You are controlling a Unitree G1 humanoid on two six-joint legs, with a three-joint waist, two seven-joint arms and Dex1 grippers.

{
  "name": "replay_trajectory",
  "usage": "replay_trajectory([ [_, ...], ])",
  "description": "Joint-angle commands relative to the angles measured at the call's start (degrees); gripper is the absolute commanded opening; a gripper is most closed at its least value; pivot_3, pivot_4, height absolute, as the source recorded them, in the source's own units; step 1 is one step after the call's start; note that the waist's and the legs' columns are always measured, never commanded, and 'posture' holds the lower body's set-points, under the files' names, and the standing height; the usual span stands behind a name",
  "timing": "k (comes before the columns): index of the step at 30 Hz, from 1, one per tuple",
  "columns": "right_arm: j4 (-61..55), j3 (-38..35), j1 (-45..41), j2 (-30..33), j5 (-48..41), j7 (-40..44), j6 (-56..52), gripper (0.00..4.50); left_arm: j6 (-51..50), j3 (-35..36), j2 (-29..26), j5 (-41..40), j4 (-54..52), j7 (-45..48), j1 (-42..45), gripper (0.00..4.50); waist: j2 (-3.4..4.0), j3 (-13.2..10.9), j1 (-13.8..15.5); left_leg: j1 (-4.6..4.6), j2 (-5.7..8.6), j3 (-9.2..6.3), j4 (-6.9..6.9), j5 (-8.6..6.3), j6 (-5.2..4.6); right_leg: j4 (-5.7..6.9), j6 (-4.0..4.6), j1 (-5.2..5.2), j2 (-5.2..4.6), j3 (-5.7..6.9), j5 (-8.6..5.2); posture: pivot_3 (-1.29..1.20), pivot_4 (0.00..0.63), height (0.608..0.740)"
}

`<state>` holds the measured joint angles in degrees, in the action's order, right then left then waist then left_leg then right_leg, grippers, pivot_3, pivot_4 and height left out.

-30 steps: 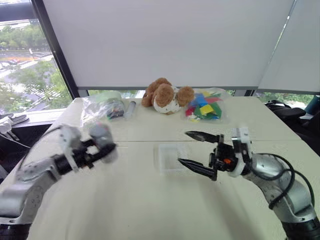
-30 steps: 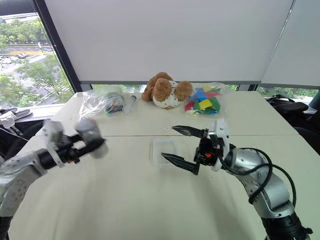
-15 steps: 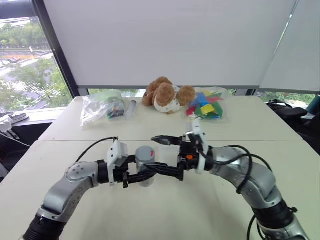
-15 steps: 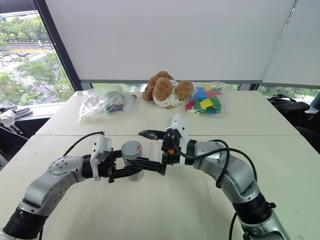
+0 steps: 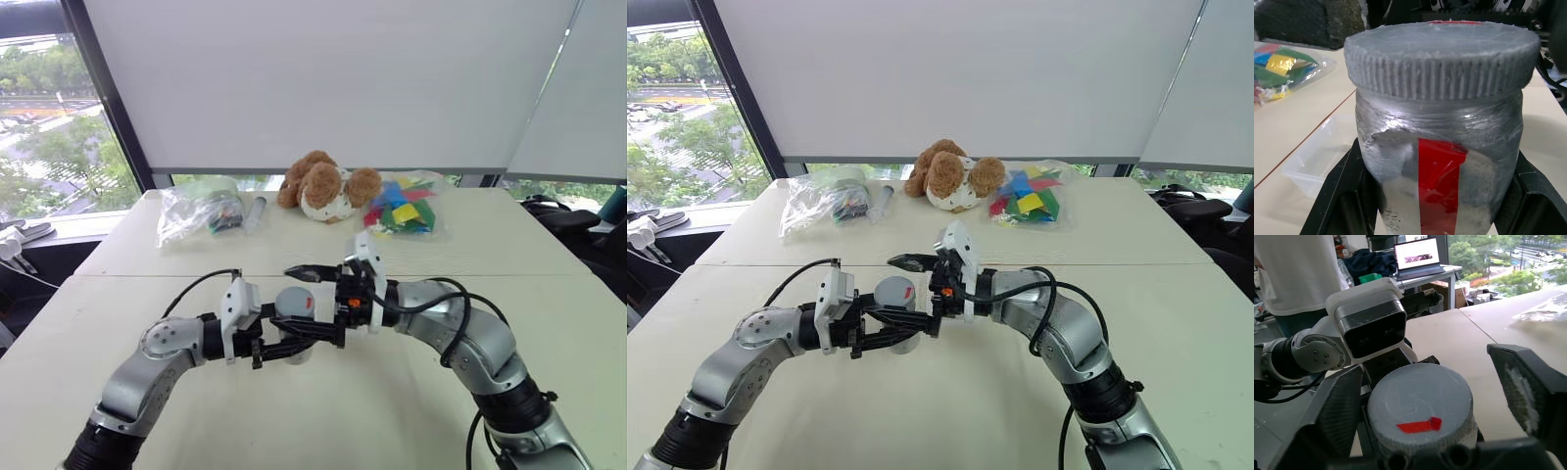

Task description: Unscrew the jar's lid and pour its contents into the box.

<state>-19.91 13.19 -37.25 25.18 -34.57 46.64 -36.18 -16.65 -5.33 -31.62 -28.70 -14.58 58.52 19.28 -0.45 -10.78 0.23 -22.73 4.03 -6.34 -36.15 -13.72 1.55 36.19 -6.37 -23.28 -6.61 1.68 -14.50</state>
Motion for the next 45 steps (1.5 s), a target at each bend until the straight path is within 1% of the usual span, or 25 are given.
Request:
replay_trajectory([
  [1, -0.7, -1.0, -1.1, -0.7, -0.3, 1.2, 0.8, 2.58, 1.0, 0.8, 0.3, -0.1, -1.3, 0.0, 0.5, 2.22, 0.0, 0.0, 0.0, 0.0, 0.0, 0.0, 0.0, 0.0, 0.0, 0.0, 0.0, 0.0, 0.0, 0.0, 0.0, 0.0, 0.15, 0.74],
  [2, -0.5, -1.1, -1.1, -0.9, -0.2, 1.5, 1.2, 2.31, 1.0, 0.7, 0.2, -0.1, -1.3, 0.3, 0.5, 2.22, 0.0, 0.0, 0.0, 0.0, 0.0, 0.0, 0.0, 0.0, 0.0, 0.0, 0.0, 0.0, 0.0, 0.0, 0.0, 0.0, 0.15, 0.74],
  [6, 0.4, -1.2, -1.2, -0.5, 0.0, 3.0, 1.2, 2.32, 1.5, 1.1, 0.6, -0.8, -1.3, 0.6, 0.6, 2.22, 0.0, 0.0, 0.0, 0.01, 0.0, 0.0, 0.0, 0.0, 0.0, 0.01, 0.0, 0.0, 0.01, 0.0, 0.0, 0.0, 0.15, 0.74],
  [7, 1.0, -1.3, -1.5, 0.0, -0.3, 4.9, 1.9, 2.32, 1.6, 1.0, 0.7, -1.0, -1.3, 1.1, 0.8, 2.22, 0.0, 0.0, 0.0, 0.01, 0.0, 0.0, 0.0, 0.0, 0.0, 0.01, 0.0, 0.0, 0.01, 0.0, 0.0, 0.0, 0.15, 0.74],
  [9, 2.4, -1.9, -2.7, 1.8, -2.1, 11.4, 3.2, 2.32, 1.9, 0.6, 0.8, -1.7, -1.4, 2.8, 1.4, 2.22, 0.0, 0.0, 0.0, 0.0, 0.01, 0.01, -0.02, 0.0, 0.0, 0.01, 0.0, 0.01, 0.02, 0.0, 0.0, 0.0, 0.15, 0.74],
  [11, 4.5, -2.0, -5.5, 5.3, -4.7, 22.1, 3.5, 2.32, 1.0, -0.1, 0.8, -3.1, -1.6, 5.4, 2.6, 2.22, 0.01, 0.0, 0.0, 0.01, 0.01, 0.02, -0.04, 0.0, 0.0, 0.0, -0.01, 0.04, 0.02, 0.0, 0.0, 0.0, 0.15, 0.74],
  [13, 7.5, -1.3, -9.6, 7.8, -5.8, 30.8, 3.5, 2.32, -0.2, -0.9, 1.1, -4.8, -2.0, 7.6, 4.1, 2.22, 0.0, 0.0, 0.0, -0.01, 0.02, 0.02, -0.09, 0.0, -0.01, 0.0, -0.01, 0.06, 0.02, 0.01, 0.0, 0.0, 0.15, 0.74],
  [17, 11.3, 1.2, -13.7, 9.4, -3.5, 39.7, 5.6, 2.32, -1.9, -2.4, 1.3, -6.4, -3.0, 10.4, 5.9, 2.22, -0.02, 0.0, -0.5, 0.05, 0.01, 0.01, -0.06, 0.0, -0.01, 0.0, -0.01, 0.09, 0.06, 0.03, 0.0, 0.0, 0.15, 0.74],
  [20, 12.8, 1.4, -14.5, 9.2, -2.2, 41.6, 6.7, 2.32, -2.3, -2.4, 1.7, -6.7, -3.4, 10.8, 6.1, 2.22, -0.02, 0.0, -1.2, 0.07, 0.01, 0.0, 0.0, 0.0, 0.0, 0.01, -0.01, 0.08, 0.08, 0.03, 0.0, 0.0, 0.15, 0.74],
  [22, 13.2, 0.6, -14.3, 8.5, -2.0, 39.6, 5.9, 2.32, -2.6, -1.5, 1.9, -6.9, -3.8, 9.8, 5.8, 2.22, -0.02, 0.0, -1.2, 0.06, 0.0, 0.01, 0.01, 0.0, 0.0, 0.02, -0.01, 0.05, 0.08, 0.02, 0.01, 0.0, 0.15, 0.74],
  [24, 13.1, -0.8, -13.5, 7.6, -2.4, 37.1, 5.6, 3.36, -3.0, -0.6, 1.8, -7.2, -4.2, 8.8, 5.2, 2.22, -0.02, 0.0, -1.1, 0.06, -0.01, -0.01, 0.01, 0.0, 0.0, 0.03, -0.01, 0.04, 0.08, 0.02, 0.01, 0.0, 0.15, 0.74],
  [25, 12.9, -2.3, -12.8, 6.8, -2.7, 35.2, 6.5, 3.73, -3.3, -0.1, 1.8, -7.5, -4.6, 8.0, 4.7, 2.22, -0.02, 0.0, -1.1, 0.06, -0.02, -0.02, 0.0, 0.0, 0.0, 0.02, -0.01, 0.04, 0.08, 0.02, 0.01, 0.0, 0.15, 0.74],
  [26, 12.5, -3.6, -12.1, 6.3, -3.1, 33.5, 6.6, 4.21, -3.6, 0.3, 1.7, -7.6, -4.9, 7.3, 4.2, 2.22, -0.02, 0.0, -1.0, 0.06, -0.06, -0.05, -0.01, 0.0, 0.0, 0.03, -0.01, 0.05, 0.08, 0.02, 0.01, 0.0, 0.15, 0.74],
  [27, 12.0, -5.0, -11.4, 6.0, -3.4, 31.8, 6.7, 4.47, -3.7, 0.6, 1.5, -7.7, -5.4, 6.7, 3.6, 2.22, -0.02, 0.0, -0.9, 0.06, -0.06, -0.05, -0.02, 0.0, 0.0, 0.02, -0.01, 0.05, 0.07, 0.02, 0.01, 0.0, 0.15, 0.74],
  [29, 10.5, -8.2, -9.1, 6.1, -4.2, 28.1, 6.2, 4.47, -4.1, 1.9, 1.2, -7.3, -5.6, 4.4, 2.2, 2.22, -0.02, 0.0, -0.9, 0.05, -0.04, -0.04, -0.02, 0.0, 0.01, 0.02, -0.01, 0.06, 0.02, 0.0, 0.01, 0.0, 0.15, 0.74],
  [31, 9.1, -9.9, -6.8, 6.5, -3.6, 25.5, 6.7, 4.47, -3.5, 2.6, 1.2, -5.9, -5.1, 2.3, 1.2, 2.22, -0.02, 0.0, -0.7, 0.04, 0.0, -0.04, -0.02, 0.0, 0.01, 0.02, -0.01, 0.06, -0.02, 0.0, 0.01, 0.0, 0.15, 0.74],
  [33, 7.7, -10.0, -5.2, 6.7, -1.3, 23.2, 7.9, 4.47, -3.5, 3.1, 1.7, -5.8, -4.3, 0.6, 0.7, 2.22, -0.02, 0.0, -0.7, 0.02, 0.01, -0.04, -0.02, 0.0, 0.01, 0.01, -0.01, 0.05, -0.03, 0.0, 0.01, 0.0, 0.15, 0.74],
  [35, 6.6, -10.4, -4.3, 5.6, -1.7, 19.4, 6.0, 4.47, -2.6, 2.9, 2.4, -4.9, -3.3, -0.3, 0.6, 2.22, -0.02, 0.0, -0.7, 0.03, 0.02, -0.03, -0.01, 0.0, 0.01, 0.01, -0.02, 0.05, -0.03, 0.0, 0.01, 0.0, 0.15, 0.74],
  [39, 4.3, -8.9, -3.7, 2.9, -3.0, 14.8, 3.2, 4.47, -0.7, 1.8, 3.7, -3.1, -1.7, -0.4, 0.8, 2.22, -0.02, 0.0, -1.0, 0.06, -0.01, 0.01, -0.01, 0.01, 0.02, 0.03, -0.01, 0.04, 0.0, 0.0, 0.01, 0.0, 0.15, 0.74],
  [45, 4.8, -5.1, -5.3, 0.7, -1.3, 13.2, 1.3, 4.47, -0.1, 0.6, 5.2, -1.9, -0.4, 0.2, 2.0, 2.22, -0.02, 0.0, -0.9, 0.04, 0.0, -0.02, -0.03, 0.01, 0.02, 0.03, -0.01, 0.05, 0.01, 0.0, 0.01, 0.0, 0.15, 0.74],
])
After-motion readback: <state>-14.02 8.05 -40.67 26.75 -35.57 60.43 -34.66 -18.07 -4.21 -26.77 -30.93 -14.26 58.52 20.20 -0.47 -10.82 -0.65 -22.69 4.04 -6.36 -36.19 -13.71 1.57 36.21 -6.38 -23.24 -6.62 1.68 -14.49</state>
